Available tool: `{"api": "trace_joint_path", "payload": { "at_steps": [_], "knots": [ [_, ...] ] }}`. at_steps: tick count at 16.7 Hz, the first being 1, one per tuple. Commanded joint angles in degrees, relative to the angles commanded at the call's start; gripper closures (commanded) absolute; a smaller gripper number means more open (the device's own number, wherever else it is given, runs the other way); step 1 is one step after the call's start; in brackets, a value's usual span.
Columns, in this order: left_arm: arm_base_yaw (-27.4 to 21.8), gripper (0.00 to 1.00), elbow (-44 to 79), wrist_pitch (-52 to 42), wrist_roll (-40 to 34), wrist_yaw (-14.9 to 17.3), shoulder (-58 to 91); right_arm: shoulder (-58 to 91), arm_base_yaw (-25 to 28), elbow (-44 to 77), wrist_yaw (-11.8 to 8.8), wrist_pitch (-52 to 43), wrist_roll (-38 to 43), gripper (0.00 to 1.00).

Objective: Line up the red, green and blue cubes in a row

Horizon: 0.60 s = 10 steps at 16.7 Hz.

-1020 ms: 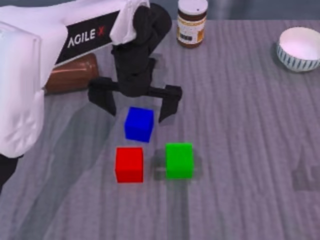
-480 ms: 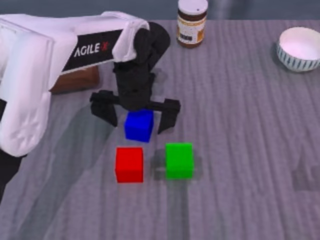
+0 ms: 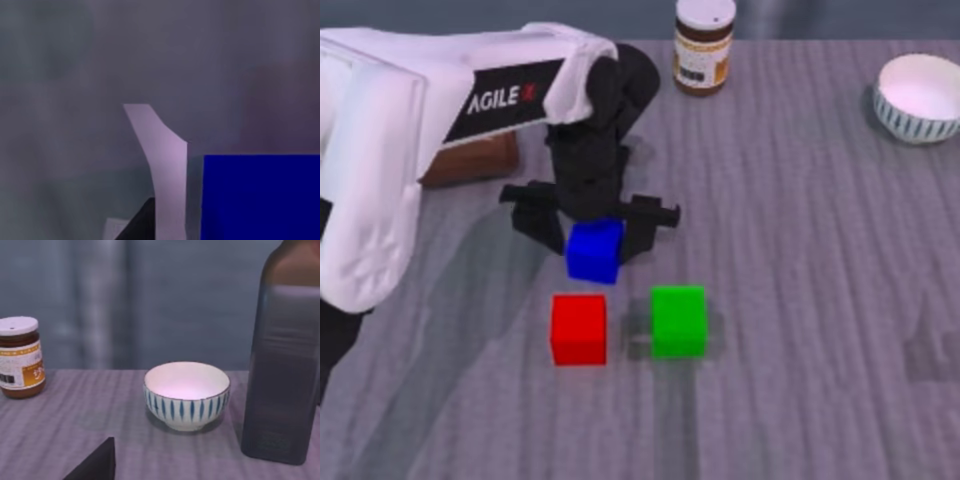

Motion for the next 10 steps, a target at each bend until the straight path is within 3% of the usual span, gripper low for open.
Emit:
{"api": "trace_joint_path", "payload": {
  "at_steps": [5, 10],
  "knots": [
    [0.0, 0.98, 0.0, 0.0, 0.0, 0.0, 0.0, 0.0, 0.0, 0.0, 0.0, 0.0, 0.0, 0.0],
    [0.0, 1.0, 0.0, 0.0, 0.0, 0.0, 0.0, 0.0, 0.0, 0.0, 0.0, 0.0, 0.0, 0.0]
  ]
}}
